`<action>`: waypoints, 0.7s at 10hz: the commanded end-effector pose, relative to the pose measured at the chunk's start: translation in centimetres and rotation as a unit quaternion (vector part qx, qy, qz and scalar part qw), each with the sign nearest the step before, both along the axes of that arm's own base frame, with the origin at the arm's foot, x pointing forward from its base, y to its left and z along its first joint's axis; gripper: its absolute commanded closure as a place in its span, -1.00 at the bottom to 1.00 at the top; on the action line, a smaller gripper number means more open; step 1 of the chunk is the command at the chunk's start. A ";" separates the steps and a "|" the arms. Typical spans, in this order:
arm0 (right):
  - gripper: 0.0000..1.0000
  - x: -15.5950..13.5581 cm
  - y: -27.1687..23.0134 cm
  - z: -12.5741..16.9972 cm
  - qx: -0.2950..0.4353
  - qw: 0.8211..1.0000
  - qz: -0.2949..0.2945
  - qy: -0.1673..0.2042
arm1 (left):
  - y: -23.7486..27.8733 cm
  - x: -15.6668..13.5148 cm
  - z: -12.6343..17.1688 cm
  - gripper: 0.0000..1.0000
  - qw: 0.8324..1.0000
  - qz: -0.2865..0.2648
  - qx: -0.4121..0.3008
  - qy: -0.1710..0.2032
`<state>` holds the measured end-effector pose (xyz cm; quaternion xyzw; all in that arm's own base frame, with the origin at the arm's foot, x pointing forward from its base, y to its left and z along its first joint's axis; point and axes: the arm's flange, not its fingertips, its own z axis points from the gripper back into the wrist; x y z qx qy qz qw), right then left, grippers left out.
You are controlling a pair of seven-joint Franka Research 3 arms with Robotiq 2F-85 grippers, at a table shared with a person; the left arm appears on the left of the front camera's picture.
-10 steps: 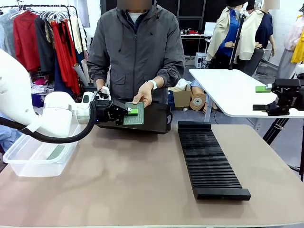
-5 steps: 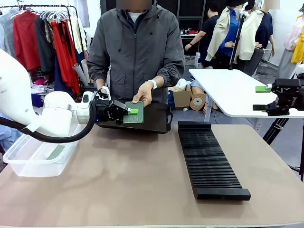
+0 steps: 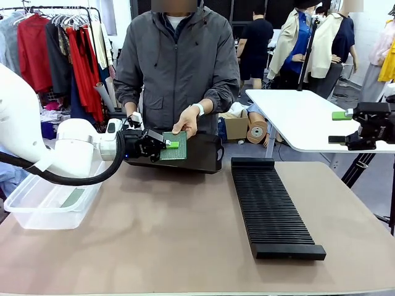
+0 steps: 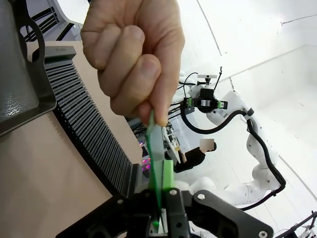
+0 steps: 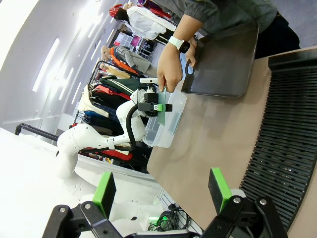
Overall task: Sort PCBs into racks and boxes based on the side picked up.
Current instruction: If the short side of the Blank PCB is picked up, insert it into the PCB Rack ; if the long side is picked up, place it in the Organizing box.
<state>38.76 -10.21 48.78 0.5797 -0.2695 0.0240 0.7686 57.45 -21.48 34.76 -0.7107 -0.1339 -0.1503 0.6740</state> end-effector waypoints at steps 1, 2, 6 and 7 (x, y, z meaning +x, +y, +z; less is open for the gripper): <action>-1.00 0.0 0.1 0.2 0.002 1.000 0.001 -0.003 | 0.0 0.0 0.0 1.00 1.000 -0.001 -0.001 0.000; -1.00 0.0 0.1 0.2 0.002 1.000 0.001 -0.003 | 0.0 0.0 0.0 1.00 1.000 -0.001 -0.001 0.000; -1.00 0.0 0.1 0.2 0.002 1.000 0.001 -0.003 | 0.0 0.0 0.0 1.00 1.000 -0.001 -0.001 0.000; -1.00 0.0 0.1 0.2 0.002 1.000 0.001 -0.003 | 0.0 0.0 0.0 1.00 1.000 -0.001 -0.001 0.000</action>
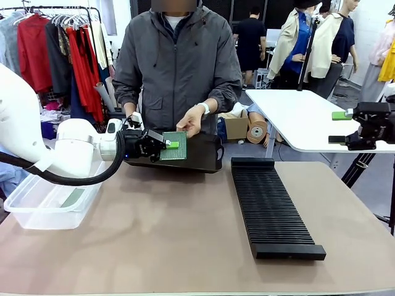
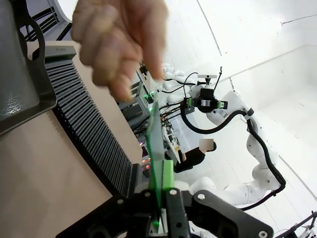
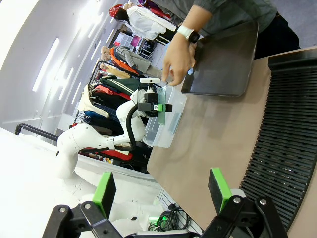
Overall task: Sort PCBs into racks and boxes based on the side picked up.
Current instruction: If the short side of the Blank PCB is picked up, insert it into the PCB Rack ; if the long side is picked up, place it in the Organizing box.
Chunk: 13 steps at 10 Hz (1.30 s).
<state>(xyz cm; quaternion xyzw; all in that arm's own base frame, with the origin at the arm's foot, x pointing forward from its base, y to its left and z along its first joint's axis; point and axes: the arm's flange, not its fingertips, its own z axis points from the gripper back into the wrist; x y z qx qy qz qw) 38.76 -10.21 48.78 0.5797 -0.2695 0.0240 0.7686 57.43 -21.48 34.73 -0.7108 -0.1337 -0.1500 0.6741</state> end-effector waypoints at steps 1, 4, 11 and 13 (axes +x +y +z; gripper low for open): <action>-1.00 0.0 0.1 0.2 0.002 1.000 0.001 -0.003 | 0.0 0.0 0.0 1.00 1.000 -0.001 -0.001 -0.001; -1.00 0.0 0.1 0.2 0.002 1.000 0.001 -0.003 | 0.0 0.0 0.0 1.00 1.000 -0.001 -0.001 -0.001; -1.00 0.0 0.1 0.2 0.002 1.000 0.001 -0.003 | 0.0 0.0 0.0 1.00 1.000 -0.001 -0.001 -0.001; -1.00 0.0 0.1 0.2 0.002 1.000 0.001 -0.003 | 0.0 0.0 0.0 1.00 1.000 -0.001 -0.001 -0.001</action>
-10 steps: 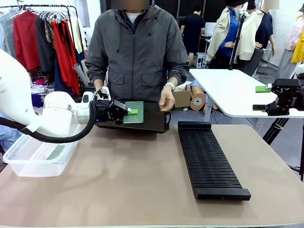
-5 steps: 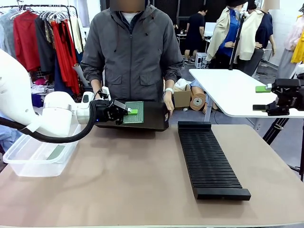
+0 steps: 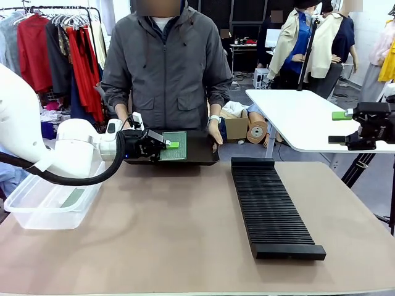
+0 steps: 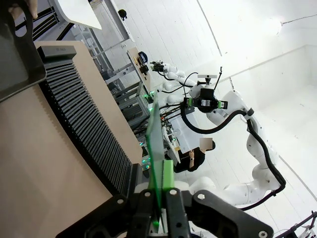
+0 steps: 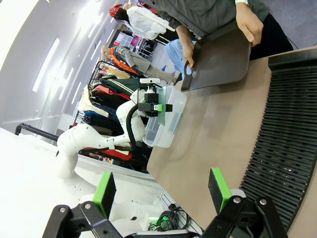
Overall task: Sort PCBs into racks and boxes based on the side picked up.
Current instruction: If the short side of the Blank PCB is picked up, insert it into the PCB Rack ; if the long side is picked up, place it in the Organizing box.
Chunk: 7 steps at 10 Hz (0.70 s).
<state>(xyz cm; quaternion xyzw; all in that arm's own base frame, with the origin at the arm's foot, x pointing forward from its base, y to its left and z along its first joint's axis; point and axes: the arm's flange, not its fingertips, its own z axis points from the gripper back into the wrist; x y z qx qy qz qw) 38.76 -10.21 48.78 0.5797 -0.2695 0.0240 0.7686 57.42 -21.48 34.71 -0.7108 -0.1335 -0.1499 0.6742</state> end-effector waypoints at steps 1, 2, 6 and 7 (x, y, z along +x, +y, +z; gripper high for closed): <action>-1.00 0.0 0.1 0.2 0.002 1.000 0.001 -0.003 | 0.0 0.0 0.1 1.00 1.000 -0.001 -0.001 -0.001; -1.00 0.0 0.1 0.2 0.002 1.000 0.001 -0.003 | 0.0 0.0 0.1 1.00 1.000 -0.001 -0.001 -0.001; -1.00 0.0 0.1 0.2 0.002 1.000 0.001 -0.003 | 0.0 0.0 0.1 1.00 1.000 -0.001 -0.001 -0.001; -1.00 0.0 0.1 0.2 0.002 1.000 0.001 -0.003 | 0.0 0.0 0.1 1.00 1.000 -0.001 -0.001 -0.001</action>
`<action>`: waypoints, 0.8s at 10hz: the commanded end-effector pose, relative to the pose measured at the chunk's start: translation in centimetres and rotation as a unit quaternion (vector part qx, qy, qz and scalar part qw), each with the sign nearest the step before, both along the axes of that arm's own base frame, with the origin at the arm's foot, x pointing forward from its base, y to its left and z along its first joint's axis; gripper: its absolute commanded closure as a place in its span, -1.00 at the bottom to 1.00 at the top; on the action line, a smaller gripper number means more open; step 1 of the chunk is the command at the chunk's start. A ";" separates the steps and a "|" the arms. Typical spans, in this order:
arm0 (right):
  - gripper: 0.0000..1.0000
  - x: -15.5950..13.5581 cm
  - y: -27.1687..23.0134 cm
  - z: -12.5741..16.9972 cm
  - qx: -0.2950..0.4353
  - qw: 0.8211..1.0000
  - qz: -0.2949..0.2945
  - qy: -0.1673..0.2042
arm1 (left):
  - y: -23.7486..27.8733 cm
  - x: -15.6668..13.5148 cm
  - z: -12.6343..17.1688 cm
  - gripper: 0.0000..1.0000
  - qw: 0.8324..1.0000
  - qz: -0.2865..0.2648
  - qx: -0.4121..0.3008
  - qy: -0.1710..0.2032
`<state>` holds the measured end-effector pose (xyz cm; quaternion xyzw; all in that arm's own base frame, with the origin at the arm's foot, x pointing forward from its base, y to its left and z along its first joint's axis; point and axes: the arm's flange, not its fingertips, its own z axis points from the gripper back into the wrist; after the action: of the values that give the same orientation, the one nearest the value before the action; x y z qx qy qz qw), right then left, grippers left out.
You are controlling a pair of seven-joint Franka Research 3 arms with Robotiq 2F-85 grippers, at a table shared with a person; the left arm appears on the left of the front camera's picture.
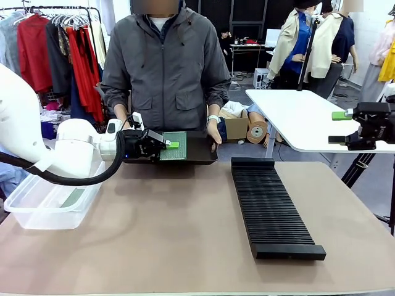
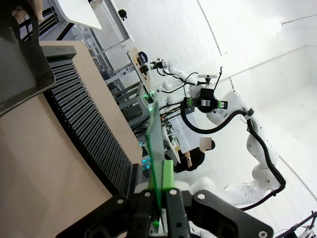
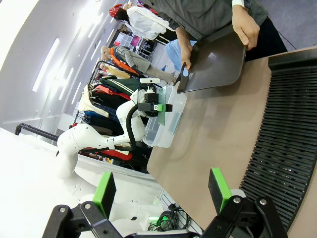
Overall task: Sort PCBs into racks and boxes based on the side picked up.
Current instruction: If the short side of the Blank PCB is picked up, insert it into the PCB Rack ; if the long side is picked up, place it in the Organizing box.
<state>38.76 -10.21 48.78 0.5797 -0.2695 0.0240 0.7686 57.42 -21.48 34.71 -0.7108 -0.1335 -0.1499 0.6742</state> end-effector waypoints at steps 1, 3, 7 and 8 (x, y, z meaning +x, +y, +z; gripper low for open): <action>-1.00 0.0 0.1 0.2 0.002 1.000 0.001 -0.003 | 0.0 0.0 0.1 1.00 1.000 -0.001 -0.001 -0.001; -1.00 0.0 0.1 0.2 0.002 1.000 0.001 -0.003 | 0.0 0.0 0.0 1.00 1.000 0.000 0.000 0.000; -1.00 0.0 0.1 0.2 0.002 1.000 0.001 -0.003 | 2.9 -0.5 0.9 1.00 0.998 -0.011 0.045 0.039; -1.00 0.0 0.1 0.2 0.002 1.000 0.001 -0.003 | 4.5 -0.6 1.3 1.00 0.996 -0.018 0.069 0.054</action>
<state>38.76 -10.21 48.78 0.5797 -0.2695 0.0241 0.7686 57.47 -18.48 34.91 -0.6864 -0.0960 -0.1347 0.7082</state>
